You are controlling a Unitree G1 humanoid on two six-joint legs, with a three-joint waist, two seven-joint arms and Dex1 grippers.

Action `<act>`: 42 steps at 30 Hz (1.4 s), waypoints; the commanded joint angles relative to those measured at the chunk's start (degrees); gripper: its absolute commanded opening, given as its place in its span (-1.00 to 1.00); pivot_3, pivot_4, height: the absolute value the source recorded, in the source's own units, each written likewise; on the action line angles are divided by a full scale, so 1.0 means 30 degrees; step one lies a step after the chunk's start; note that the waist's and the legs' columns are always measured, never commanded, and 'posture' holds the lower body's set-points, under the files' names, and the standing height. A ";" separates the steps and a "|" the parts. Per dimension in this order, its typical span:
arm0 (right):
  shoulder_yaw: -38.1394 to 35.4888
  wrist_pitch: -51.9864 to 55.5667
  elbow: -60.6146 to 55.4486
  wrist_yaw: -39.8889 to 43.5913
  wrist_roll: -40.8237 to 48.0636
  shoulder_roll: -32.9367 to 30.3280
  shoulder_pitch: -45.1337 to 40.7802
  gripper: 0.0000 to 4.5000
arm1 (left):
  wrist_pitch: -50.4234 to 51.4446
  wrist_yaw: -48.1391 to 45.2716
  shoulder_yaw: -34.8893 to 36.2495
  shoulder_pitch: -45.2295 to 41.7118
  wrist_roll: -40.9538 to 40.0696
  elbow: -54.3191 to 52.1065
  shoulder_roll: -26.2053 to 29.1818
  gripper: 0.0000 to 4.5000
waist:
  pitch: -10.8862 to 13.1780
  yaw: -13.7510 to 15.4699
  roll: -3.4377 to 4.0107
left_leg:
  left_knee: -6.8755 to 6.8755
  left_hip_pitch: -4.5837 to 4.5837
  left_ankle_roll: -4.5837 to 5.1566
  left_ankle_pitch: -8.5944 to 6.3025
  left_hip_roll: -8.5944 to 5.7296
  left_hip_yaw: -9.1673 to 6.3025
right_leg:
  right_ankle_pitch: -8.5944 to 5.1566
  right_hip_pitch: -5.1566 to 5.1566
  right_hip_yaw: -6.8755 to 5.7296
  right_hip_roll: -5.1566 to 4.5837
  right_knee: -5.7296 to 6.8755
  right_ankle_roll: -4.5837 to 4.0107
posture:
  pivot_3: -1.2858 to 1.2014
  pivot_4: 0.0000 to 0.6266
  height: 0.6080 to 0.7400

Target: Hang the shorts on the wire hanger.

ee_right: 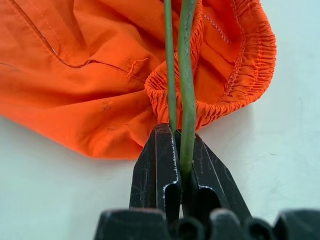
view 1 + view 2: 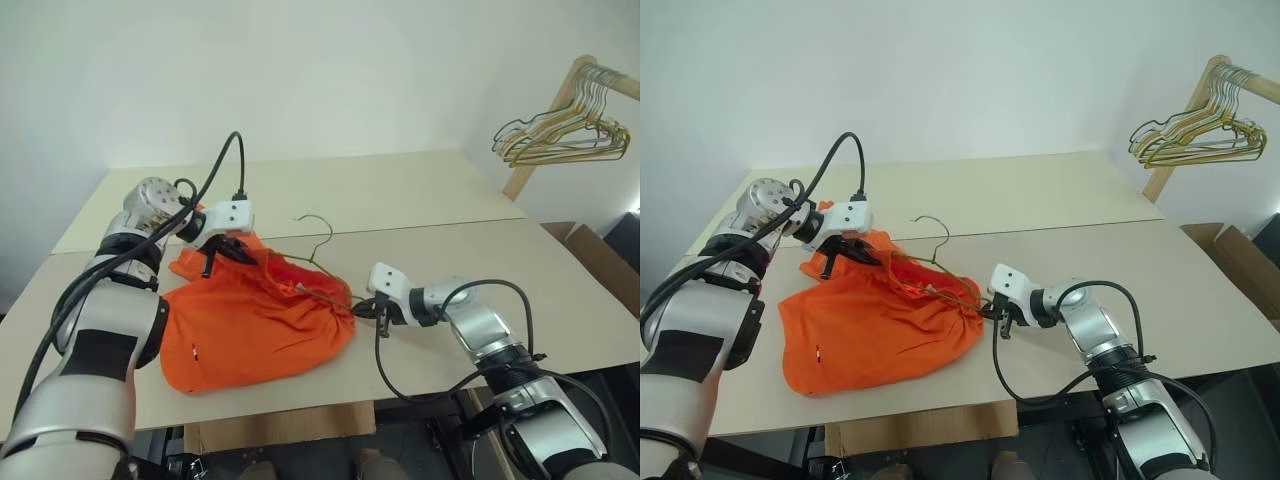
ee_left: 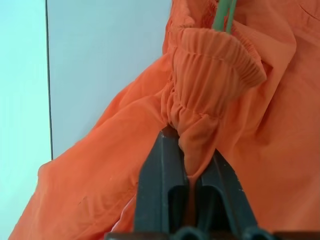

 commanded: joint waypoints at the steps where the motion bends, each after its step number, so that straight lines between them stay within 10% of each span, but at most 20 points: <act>1: 0.0109 -0.0711 -0.0870 -0.0284 -0.0271 -0.0101 0.0049 -1.00 | -0.0149 0.0205 0.0685 -0.0167 -0.0188 -0.0117 0.0152 -0.99 | 0.0000 0.0001 0.0000 | 0.0000 0.0000 0.0000 0.0000 0.0000 0.0000 | 0.0000 -0.0001 0.0000 0.0000 0.0001 0.0000 | -0.01 -1.00 1.00; 6: 0.0205 -0.1907 -0.0553 -0.1728 -0.1066 0.0148 -0.0029 -1.00 | -0.0473 -0.0171 0.0695 -0.0182 -0.0007 -0.0198 0.0397 -0.99 | 0.0000 -0.0007 0.0000 | 0.0000 0.0000 0.0000 0.0000 0.0000 0.0000 | 0.0001 -0.0001 0.0001 0.0000 0.0001 0.0000 | -0.01 -1.00 1.00; 19: -0.1948 -0.1103 -0.1746 -0.2723 -0.0193 -0.0962 0.0360 0.94 | -0.2439 0.1121 0.1442 -0.0762 0.0015 -0.0530 0.1622 -1.00 | -0.0001 -0.0355 -0.0002 | 0.0003 -0.0003 0.0000 0.0000 0.0000 -0.0007 | 0.0003 0.0003 -0.0002 -0.0007 0.0001 0.0000 | -0.04 -1.00 1.00; 29: -0.6430 0.6026 -0.3749 -0.1695 0.5738 -0.1678 0.2869 0.98 | -0.1925 -0.0024 0.3135 -0.1501 -0.1003 -0.0671 0.1829 -1.00 | -0.0004 -0.0431 -0.0007 | 0.0020 -0.0013 0.0002 -0.0001 -0.0003 -0.0022 | 0.0008 0.0013 -0.0014 -0.0010 0.0001 0.0007 | -0.02 -1.00 1.00; 42: -0.3817 0.3705 -0.0865 -0.3803 0.5245 0.3802 0.1606 0.98 | -0.2143 -0.0464 0.3477 -0.2104 -0.1076 -0.0859 0.2250 -1.00 | -0.0008 -0.0825 -0.0013 | 0.0036 -0.0014 0.0002 0.0000 -0.0009 -0.0037 | 0.0006 0.0001 -0.0004 -0.0010 0.0042 0.0012 | 0.00 -1.00 1.00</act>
